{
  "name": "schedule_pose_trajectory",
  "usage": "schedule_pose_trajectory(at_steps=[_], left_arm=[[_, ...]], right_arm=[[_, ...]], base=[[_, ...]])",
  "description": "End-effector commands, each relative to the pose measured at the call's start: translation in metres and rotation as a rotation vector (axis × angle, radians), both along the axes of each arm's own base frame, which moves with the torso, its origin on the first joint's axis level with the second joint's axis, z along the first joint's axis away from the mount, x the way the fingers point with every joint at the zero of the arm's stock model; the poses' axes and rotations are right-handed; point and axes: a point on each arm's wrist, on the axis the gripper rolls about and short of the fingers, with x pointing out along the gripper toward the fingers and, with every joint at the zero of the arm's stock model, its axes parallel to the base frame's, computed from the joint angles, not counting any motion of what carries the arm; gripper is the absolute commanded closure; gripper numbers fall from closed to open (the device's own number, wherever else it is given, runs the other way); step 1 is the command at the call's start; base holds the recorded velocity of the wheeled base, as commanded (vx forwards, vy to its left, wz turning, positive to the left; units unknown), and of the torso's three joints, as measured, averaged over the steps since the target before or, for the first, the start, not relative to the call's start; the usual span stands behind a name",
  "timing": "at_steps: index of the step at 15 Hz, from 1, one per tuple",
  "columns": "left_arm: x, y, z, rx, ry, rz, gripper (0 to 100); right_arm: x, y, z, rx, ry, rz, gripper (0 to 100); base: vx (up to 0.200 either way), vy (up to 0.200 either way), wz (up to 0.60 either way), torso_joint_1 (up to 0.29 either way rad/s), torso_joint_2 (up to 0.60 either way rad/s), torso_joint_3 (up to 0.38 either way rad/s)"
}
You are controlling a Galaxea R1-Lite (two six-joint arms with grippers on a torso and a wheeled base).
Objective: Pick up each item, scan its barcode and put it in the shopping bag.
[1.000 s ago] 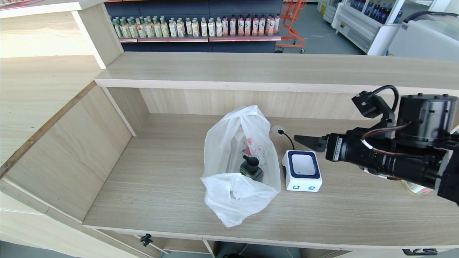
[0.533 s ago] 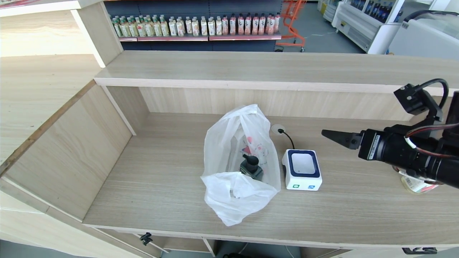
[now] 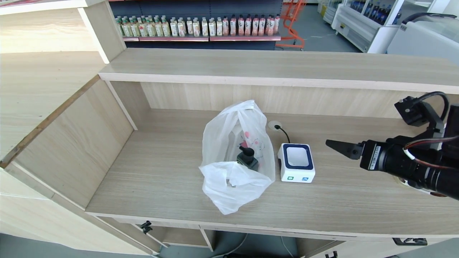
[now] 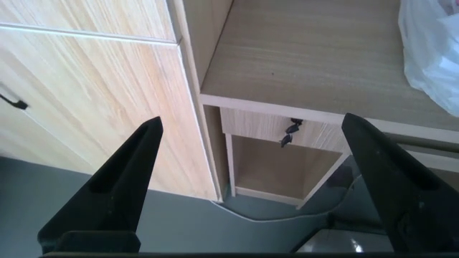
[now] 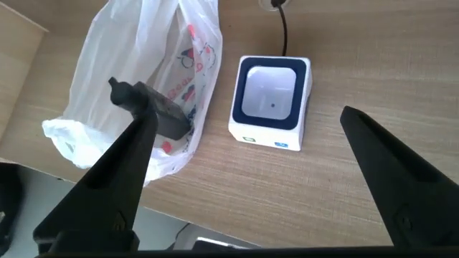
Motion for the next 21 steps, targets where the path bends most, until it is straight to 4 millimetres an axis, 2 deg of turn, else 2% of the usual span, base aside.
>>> schedule_pose_trajectory(at_steps=[1, 5, 12, 18, 21], left_arm=[[0.000, 0.000, 0.000, 0.000, 0.002, 0.001, 0], [0.000, 0.000, 0.000, -0.004, 0.000, 0.001, 0], [0.000, 0.000, 0.000, 0.000, 0.000, 0.001, 0], [0.000, 0.000, 0.000, 0.000, 0.000, 0.001, 0], [0.000, 0.000, 0.000, 0.000, 0.000, 0.001, 0]], right_arm=[[-0.004, -0.002, -0.003, -0.003, 0.008, -0.003, 0], [-0.022, -0.007, -0.013, -0.005, 0.032, -0.005, 0], [-0.035, -0.013, -0.018, -0.009, 0.039, -0.022, 0], [-0.042, -0.018, -0.030, -0.045, 0.073, -0.113, 0], [-0.045, -0.026, -0.041, -0.104, 0.162, -0.225, 0]], base=[[0.000, -0.200, 0.00, 0.002, 0.01, 0.007], [0.000, -0.200, 0.00, 0.004, 0.00, 0.002], [0.000, -0.200, 0.00, 0.002, 0.00, 0.004], [0.000, -0.200, 0.00, 0.005, 0.00, 0.002], [0.000, 0.000, 0.00, 0.000, 0.00, 0.000]])
